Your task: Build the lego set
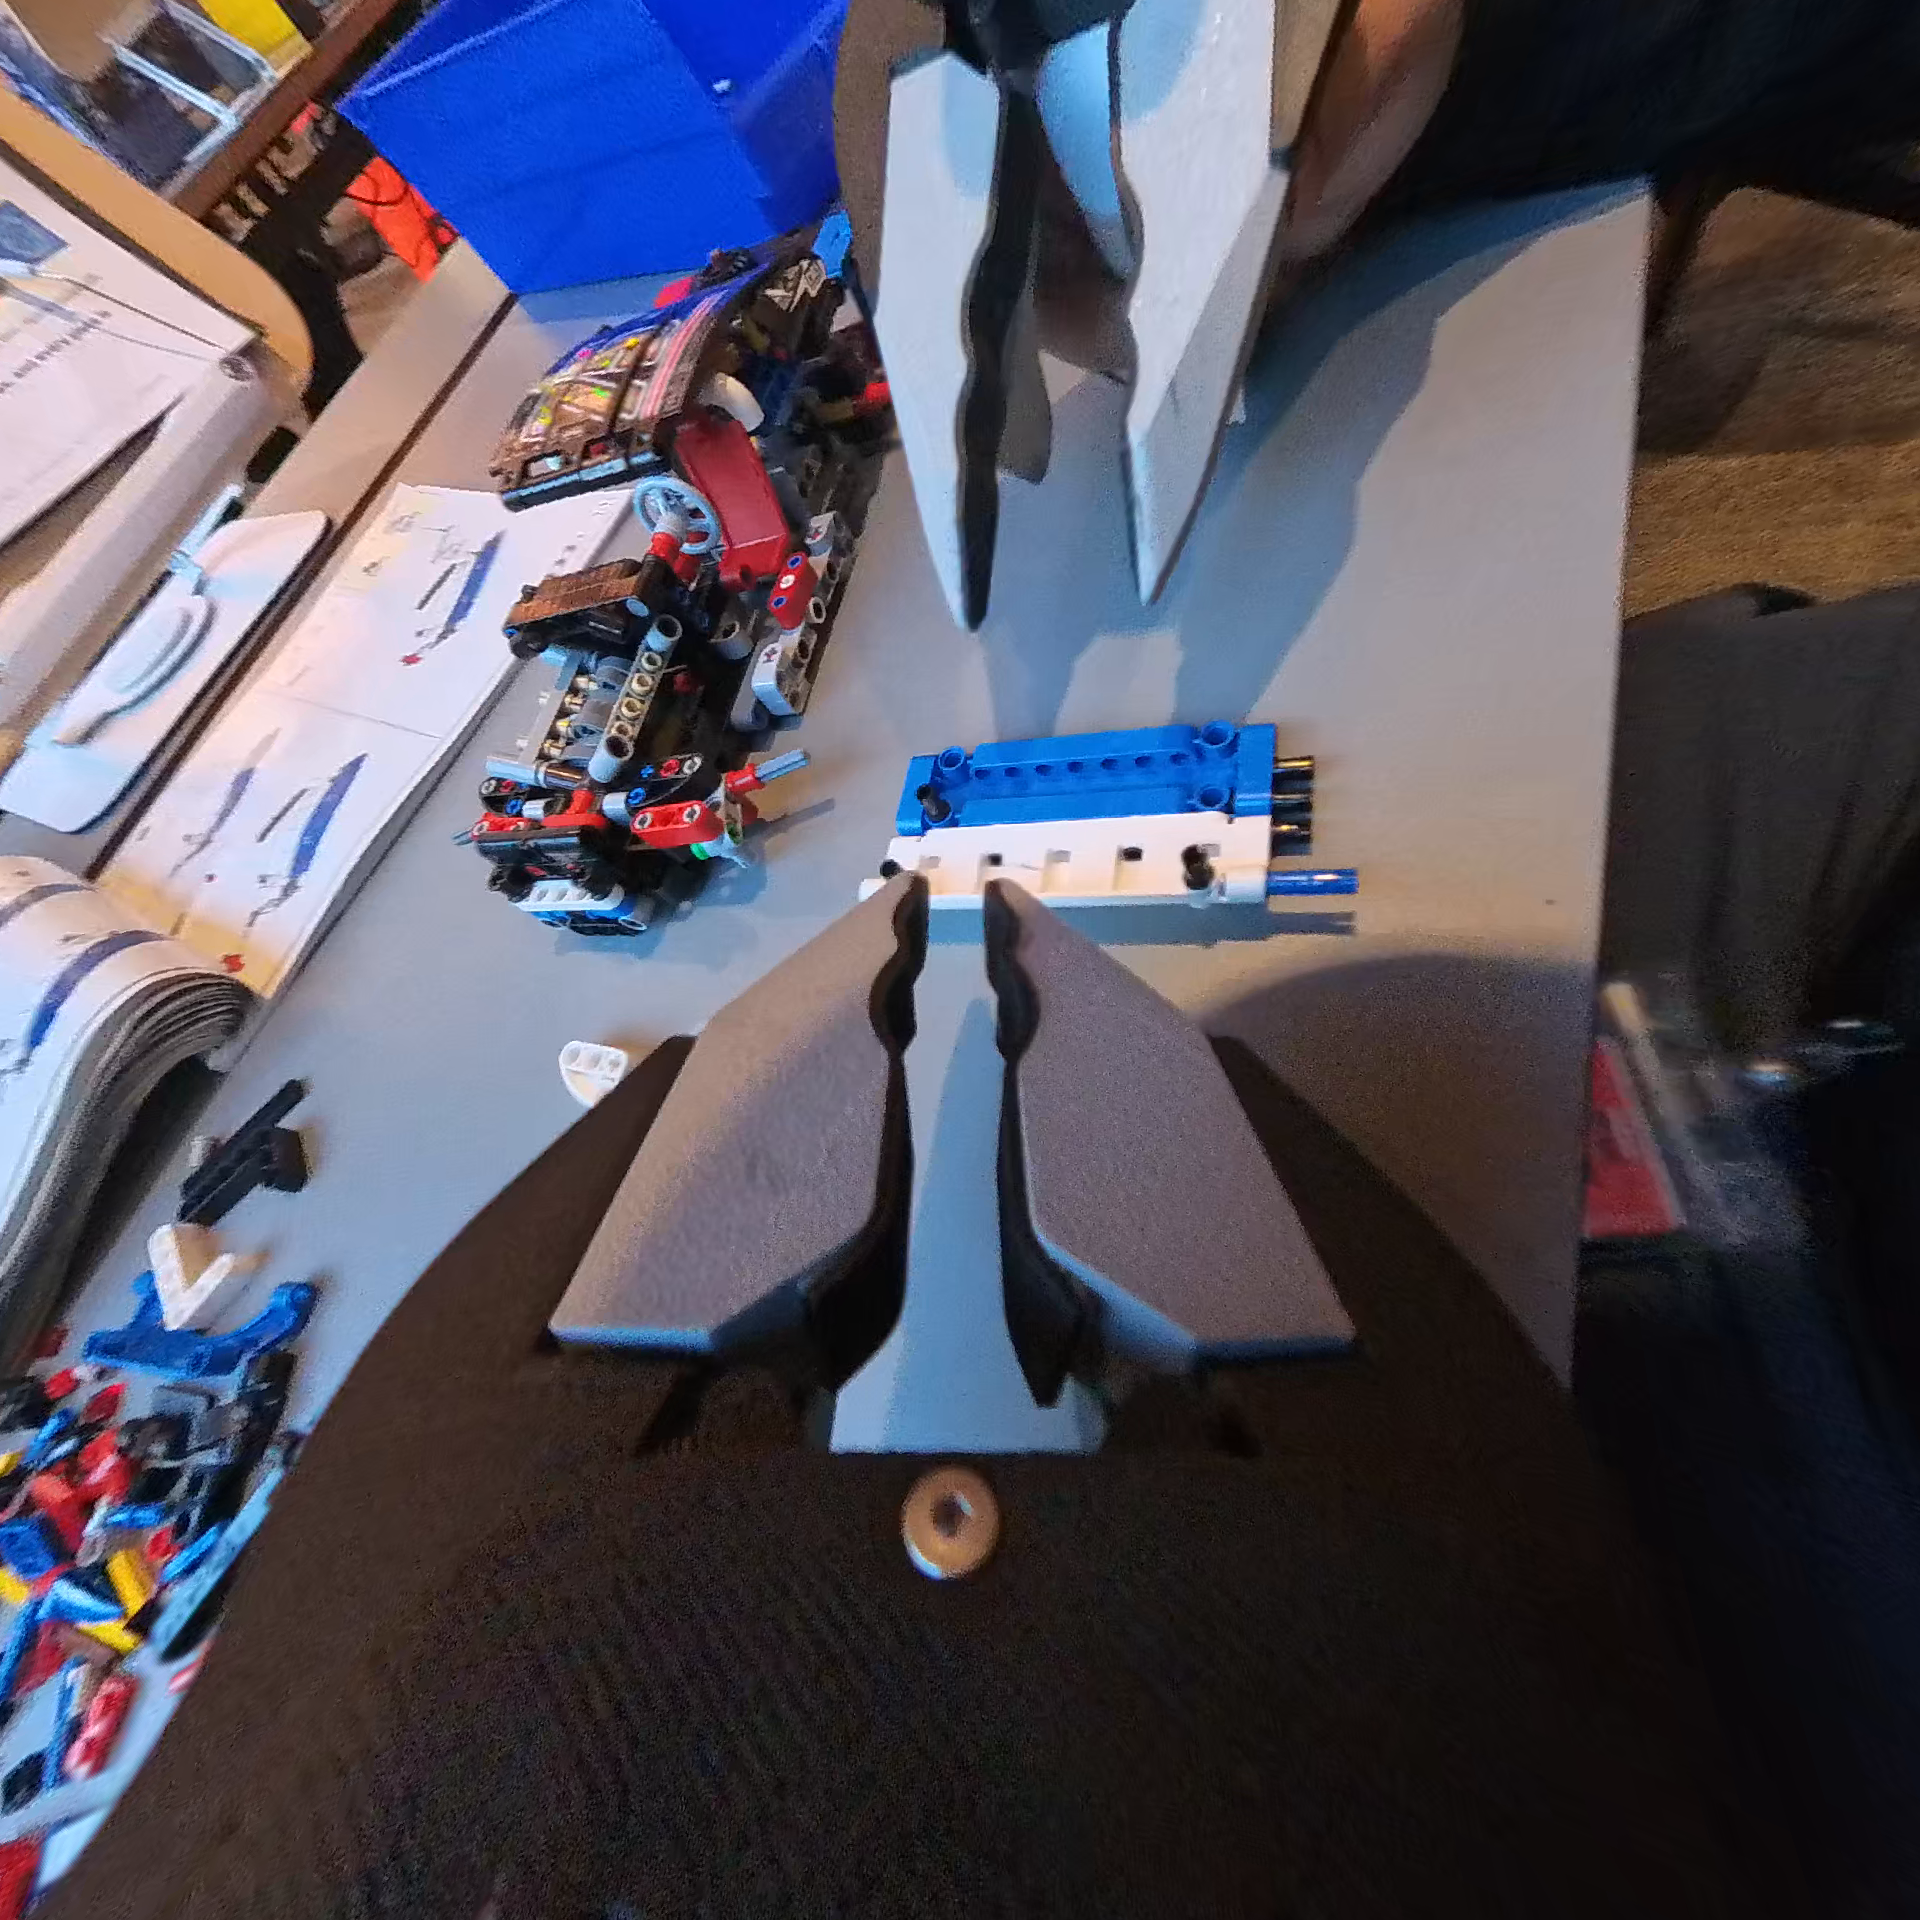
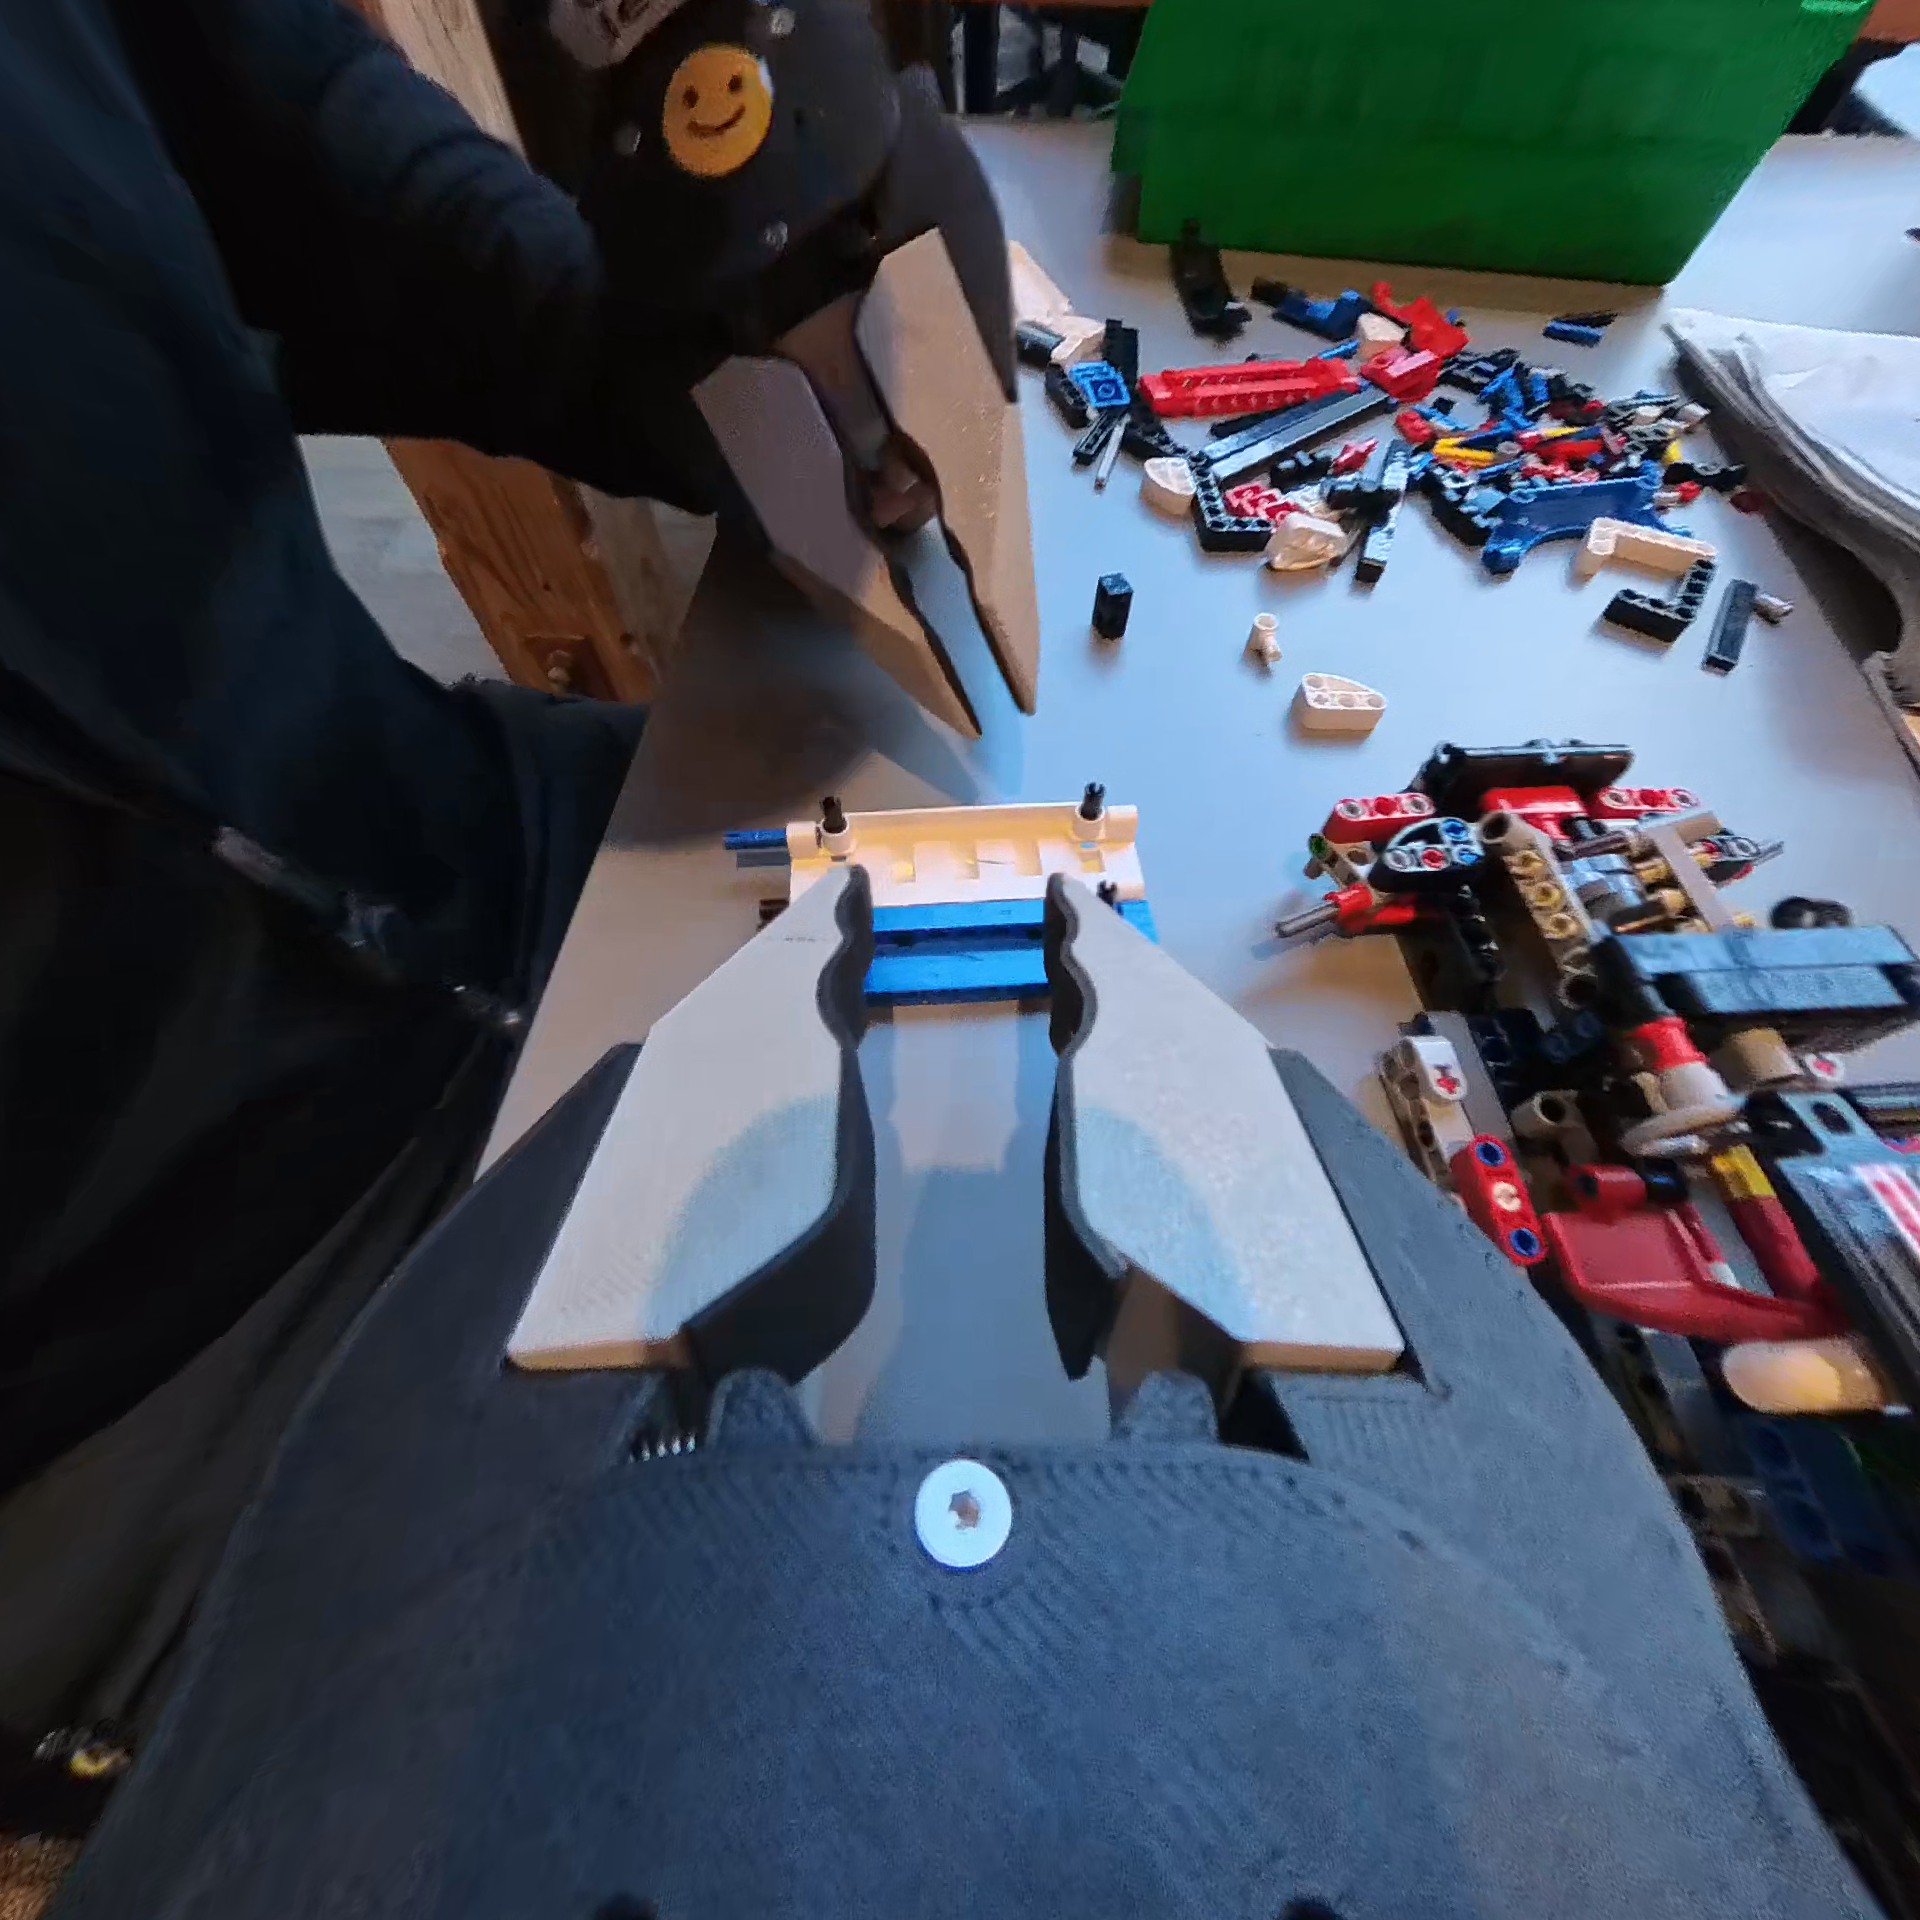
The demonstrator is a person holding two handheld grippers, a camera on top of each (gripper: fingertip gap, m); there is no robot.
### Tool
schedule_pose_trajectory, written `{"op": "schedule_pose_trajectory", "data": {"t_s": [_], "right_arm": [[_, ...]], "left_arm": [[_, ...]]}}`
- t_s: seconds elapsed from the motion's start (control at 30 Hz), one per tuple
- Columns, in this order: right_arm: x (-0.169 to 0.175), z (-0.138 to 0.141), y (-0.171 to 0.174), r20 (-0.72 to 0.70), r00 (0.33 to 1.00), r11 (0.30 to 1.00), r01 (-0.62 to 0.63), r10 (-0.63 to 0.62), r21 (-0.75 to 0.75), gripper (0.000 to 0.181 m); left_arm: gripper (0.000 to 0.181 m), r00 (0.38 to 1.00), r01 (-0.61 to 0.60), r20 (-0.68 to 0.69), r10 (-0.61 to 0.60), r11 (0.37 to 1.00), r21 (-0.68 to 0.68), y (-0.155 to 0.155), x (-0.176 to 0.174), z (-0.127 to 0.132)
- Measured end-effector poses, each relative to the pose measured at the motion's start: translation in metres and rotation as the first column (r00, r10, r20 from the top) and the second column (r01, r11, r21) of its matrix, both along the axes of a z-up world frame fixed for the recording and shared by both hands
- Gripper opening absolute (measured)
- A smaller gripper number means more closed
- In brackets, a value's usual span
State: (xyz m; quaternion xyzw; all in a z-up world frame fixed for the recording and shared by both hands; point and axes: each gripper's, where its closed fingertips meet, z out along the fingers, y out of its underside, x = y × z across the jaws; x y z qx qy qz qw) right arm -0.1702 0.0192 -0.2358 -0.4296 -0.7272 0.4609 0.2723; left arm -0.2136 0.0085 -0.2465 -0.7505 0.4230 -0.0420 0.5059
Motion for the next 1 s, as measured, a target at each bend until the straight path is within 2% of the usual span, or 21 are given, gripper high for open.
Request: {"op": "schedule_pose_trajectory", "data": {"t_s": [0.23,0.43,0.53,0.73,0.77,1.0], "right_arm": [[-0.001,-0.011,-0.005,0.064,0.998,0.999,-0.031,0.028,0.035,0.029],[-0.001,-0.016,-0.006,0.074,0.997,0.997,-0.03,0.025,0.076,0.027],[-0.002,-0.025,-0.007,0.118,0.993,0.992,-0.031,0.016,0.126,0.027],[0.001,-0.041,-0.017,0.174,0.983,0.969,-0.091,0.051,0.23,0.017],[0.002,-0.041,-0.019,0.171,0.983,0.967,-0.101,0.061,0.236,0.011],[0.001,-0.037,-0.037,0.114,0.988,0.946,-0.136,0.107,0.295,0.012]], "left_arm": [[0.008,0.998,0.056,0.041,-0.053,0.996,-0.073,-0.003,0.004,-0.003],[0.008,0.99,0.137,-0.011,-0.138,0.988,-0.078,-0.013,0.014,-0.009],[0.002,0.983,0.175,-0.05,-0.177,0.983,-0.047,-0.018,0.019,-0.011],[0.0,0.966,0.152,-0.198,-0.168,0.984,-0.091,-0.01,0.019,-0.032],[0.0,0.964,0.152,-0.206,-0.167,0.985,-0.084,-0.008,0.019,-0.033],[0.0,0.975,0.131,-0.169,-0.146,0.986,-0.1,0.014,0.021,-0.03]]}}
